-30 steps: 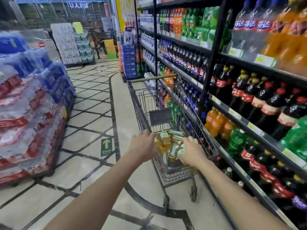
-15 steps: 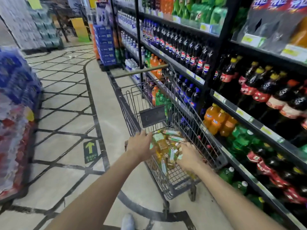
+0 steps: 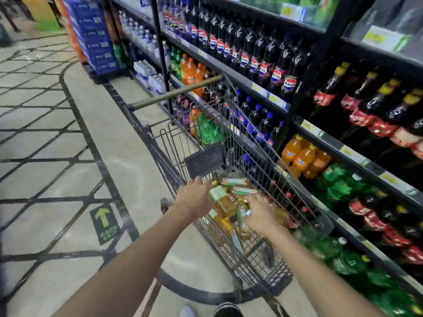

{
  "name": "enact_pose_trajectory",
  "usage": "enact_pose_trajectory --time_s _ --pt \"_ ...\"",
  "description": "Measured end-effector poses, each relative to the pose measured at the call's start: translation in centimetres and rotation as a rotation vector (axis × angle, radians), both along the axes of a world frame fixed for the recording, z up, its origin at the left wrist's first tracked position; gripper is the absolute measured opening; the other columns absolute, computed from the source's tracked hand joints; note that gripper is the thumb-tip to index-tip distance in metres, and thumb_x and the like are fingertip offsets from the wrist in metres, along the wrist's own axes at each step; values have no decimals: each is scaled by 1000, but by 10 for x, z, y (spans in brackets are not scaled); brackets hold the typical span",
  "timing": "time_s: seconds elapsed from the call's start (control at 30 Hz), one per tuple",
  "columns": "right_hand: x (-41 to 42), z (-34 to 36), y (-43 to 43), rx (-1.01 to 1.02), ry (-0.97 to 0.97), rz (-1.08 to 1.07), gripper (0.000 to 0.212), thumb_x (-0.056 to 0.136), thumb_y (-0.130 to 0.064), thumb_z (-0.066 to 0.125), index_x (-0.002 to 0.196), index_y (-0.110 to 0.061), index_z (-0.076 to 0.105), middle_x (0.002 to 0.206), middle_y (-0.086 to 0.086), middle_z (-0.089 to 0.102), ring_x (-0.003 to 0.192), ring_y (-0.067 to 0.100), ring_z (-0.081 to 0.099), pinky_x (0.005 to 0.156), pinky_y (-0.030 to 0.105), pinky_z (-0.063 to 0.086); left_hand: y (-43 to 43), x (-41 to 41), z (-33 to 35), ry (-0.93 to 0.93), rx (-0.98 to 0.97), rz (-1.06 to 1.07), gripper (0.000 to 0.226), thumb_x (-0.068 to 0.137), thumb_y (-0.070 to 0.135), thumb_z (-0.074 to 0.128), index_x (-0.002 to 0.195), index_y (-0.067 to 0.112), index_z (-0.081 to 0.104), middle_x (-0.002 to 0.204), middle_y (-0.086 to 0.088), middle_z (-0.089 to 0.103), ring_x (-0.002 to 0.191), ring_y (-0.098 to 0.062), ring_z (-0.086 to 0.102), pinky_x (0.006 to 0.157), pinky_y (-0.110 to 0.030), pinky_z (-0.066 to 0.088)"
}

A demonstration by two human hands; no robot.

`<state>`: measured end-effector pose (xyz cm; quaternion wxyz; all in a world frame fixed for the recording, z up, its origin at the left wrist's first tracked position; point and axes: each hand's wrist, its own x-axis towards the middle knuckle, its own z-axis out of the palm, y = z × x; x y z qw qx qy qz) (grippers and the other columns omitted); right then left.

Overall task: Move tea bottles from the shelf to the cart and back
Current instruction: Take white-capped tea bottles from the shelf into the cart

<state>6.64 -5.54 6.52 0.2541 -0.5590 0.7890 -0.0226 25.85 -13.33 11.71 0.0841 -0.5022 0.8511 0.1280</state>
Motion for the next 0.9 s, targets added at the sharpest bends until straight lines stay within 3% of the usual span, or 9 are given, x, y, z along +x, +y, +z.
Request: enact_pose_trajectory --time_s 0.27,0.5,0.6,0.7,0.8,0.9 --pt "-15 -26 -30 61 -40 -117 77 83 -27 76 149 -23 36 146 -1 41 137 21 38 115 41 36 -55 -22 -32 -28 78 -36 57 95 45 55 144 20 39 136 -9 49 125 -30 48 98 -47 47" --pt "-38 -61 -73 147 -62 -133 75 90 -25 69 153 -17 29 158 7 30 145 28 30 116 42 30 -94 -43 -67 -90 174 3 63 97 45 53 151 23 31 145 -9 43 128 -31 48 98 -47 46" --pt "-42 -79 -94 194 -86 -125 79 90 -26 70 154 -13 26 161 11 25 147 31 25 118 44 29 -111 -48 -91 -149 190 59 62 97 47 55 149 20 34 144 -10 45 124 -31 53 96 -44 50" --pt "-44 -95 -113 224 -80 -89 77 88 -28 71 151 -13 31 157 11 32 143 33 31 115 43 35 -125 -52 -116 -167 235 118 60 96 46 57 147 19 37 139 -10 49 118 -30 57 97 -45 50" --pt "-44 -111 -125 242 -106 -85 73 87 -27 72 149 -16 35 156 11 34 142 31 34 112 43 39 -134 -54 -145 -210 281 169 62 96 46 57 148 19 36 129 -10 55 109 -28 60 86 -39 56" --pt "-43 -130 -136 273 -139 -91 75 86 -28 73 149 -17 33 157 9 32 143 30 32 114 44 36 -145 -58 -178 -272 334 205 52 96 43 56 142 20 49 120 -7 62 94 -22 64 76 -34 59"
